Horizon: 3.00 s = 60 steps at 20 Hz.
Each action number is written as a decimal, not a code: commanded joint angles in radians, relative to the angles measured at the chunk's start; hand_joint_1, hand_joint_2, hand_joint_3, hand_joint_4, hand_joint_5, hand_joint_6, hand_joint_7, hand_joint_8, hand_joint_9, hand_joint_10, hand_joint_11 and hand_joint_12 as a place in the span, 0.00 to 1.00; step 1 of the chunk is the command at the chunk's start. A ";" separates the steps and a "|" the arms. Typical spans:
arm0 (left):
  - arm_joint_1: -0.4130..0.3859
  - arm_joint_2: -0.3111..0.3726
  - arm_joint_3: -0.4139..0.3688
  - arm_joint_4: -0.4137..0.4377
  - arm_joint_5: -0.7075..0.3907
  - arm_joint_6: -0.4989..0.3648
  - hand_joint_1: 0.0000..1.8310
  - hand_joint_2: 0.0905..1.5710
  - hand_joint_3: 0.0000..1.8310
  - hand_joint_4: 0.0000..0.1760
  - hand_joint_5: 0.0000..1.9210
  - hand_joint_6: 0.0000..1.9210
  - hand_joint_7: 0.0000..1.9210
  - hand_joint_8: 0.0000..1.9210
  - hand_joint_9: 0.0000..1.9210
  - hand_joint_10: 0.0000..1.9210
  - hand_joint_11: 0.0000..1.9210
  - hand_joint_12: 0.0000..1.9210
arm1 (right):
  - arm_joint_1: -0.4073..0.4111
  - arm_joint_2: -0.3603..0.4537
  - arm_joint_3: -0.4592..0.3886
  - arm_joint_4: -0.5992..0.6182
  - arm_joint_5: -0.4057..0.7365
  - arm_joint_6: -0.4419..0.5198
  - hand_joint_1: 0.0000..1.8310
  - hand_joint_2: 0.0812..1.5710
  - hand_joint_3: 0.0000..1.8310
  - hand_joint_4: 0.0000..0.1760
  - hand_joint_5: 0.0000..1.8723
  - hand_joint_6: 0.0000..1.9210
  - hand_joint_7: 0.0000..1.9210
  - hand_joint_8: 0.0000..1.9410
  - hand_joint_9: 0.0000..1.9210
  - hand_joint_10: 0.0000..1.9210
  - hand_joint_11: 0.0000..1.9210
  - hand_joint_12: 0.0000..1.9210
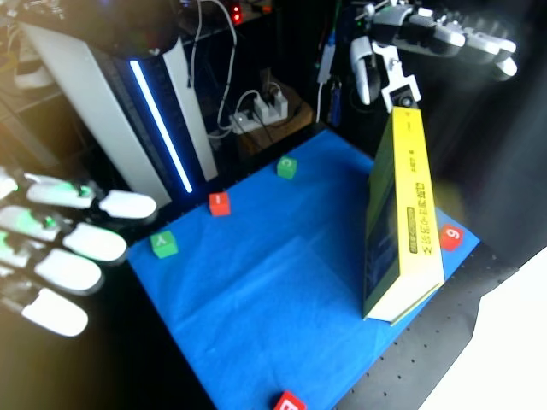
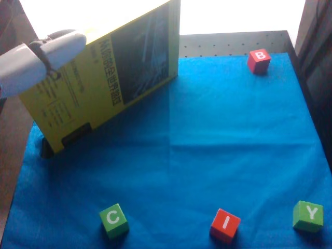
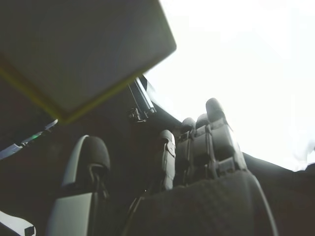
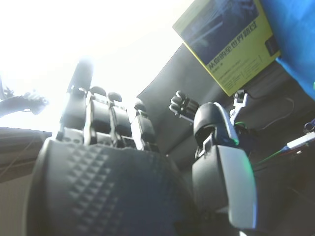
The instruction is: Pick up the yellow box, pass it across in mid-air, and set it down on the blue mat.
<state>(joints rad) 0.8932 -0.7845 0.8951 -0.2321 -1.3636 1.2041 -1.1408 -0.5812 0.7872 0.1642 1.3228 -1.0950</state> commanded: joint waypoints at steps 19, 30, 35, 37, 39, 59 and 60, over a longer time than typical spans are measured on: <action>-0.008 -0.145 0.151 -0.241 0.257 -0.008 0.68 0.64 0.00 0.00 0.62 0.98 0.71 0.98 0.78 0.99 0.82 1.00 | 0.014 -0.039 0.015 0.043 0.054 0.000 0.15 0.84 0.00 0.00 0.00 0.00 0.00 0.00 0.00 0.00 0.00 0.00; -0.003 -0.101 0.092 -0.175 0.103 -0.008 0.74 0.75 0.00 1.00 0.70 1.00 0.79 1.00 0.85 1.00 0.88 1.00 | 0.013 -0.037 0.015 0.057 0.055 0.000 0.20 0.83 0.00 0.00 0.00 0.00 0.00 0.00 0.00 0.00 0.00 0.00; -0.005 -0.077 0.048 -0.068 0.002 -0.008 0.72 0.75 0.00 1.00 0.69 1.00 0.79 1.00 0.86 1.00 0.88 1.00 | 0.013 -0.027 0.010 0.052 0.119 0.000 0.25 0.81 0.00 0.65 0.00 0.00 0.00 0.00 0.00 0.00 0.01 0.01; -0.029 -0.078 0.043 -0.024 -0.002 -0.008 0.72 0.75 0.00 1.00 0.68 1.00 0.78 1.00 0.85 1.00 0.88 1.00 | 0.020 -0.024 0.009 0.038 0.141 0.000 0.25 0.79 0.00 0.42 0.00 0.00 0.00 0.00 0.00 0.00 0.00 0.01; -0.057 -0.091 0.043 0.024 0.002 -0.008 0.73 0.76 0.00 1.00 0.69 1.00 0.79 1.00 0.86 1.00 0.89 1.00 | 0.034 -0.025 0.009 0.024 0.141 0.000 0.27 0.77 0.00 0.28 0.00 0.00 0.00 0.00 0.00 0.00 0.00 0.00; -0.211 -0.240 0.095 0.311 0.067 -0.160 0.75 0.72 0.00 0.86 0.67 1.00 0.75 1.00 0.84 1.00 0.87 1.00 | 0.400 -0.278 0.162 -0.138 -0.297 0.000 0.53 0.78 0.01 0.00 0.31 0.69 0.34 0.73 0.37 0.90 0.37 0.96; -0.211 -0.240 0.094 0.313 0.061 -0.160 0.75 0.72 0.00 0.85 0.66 1.00 0.75 1.00 0.84 1.00 0.87 1.00 | 0.404 -0.283 0.167 -0.138 -0.312 0.000 0.57 0.80 0.02 0.00 0.35 0.79 0.52 0.95 0.60 0.98 0.63 0.99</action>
<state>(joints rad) 0.7010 -1.0180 1.0023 0.0273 -1.0958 1.1168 -0.7483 -0.8581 0.9504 0.0135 0.9405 -1.0779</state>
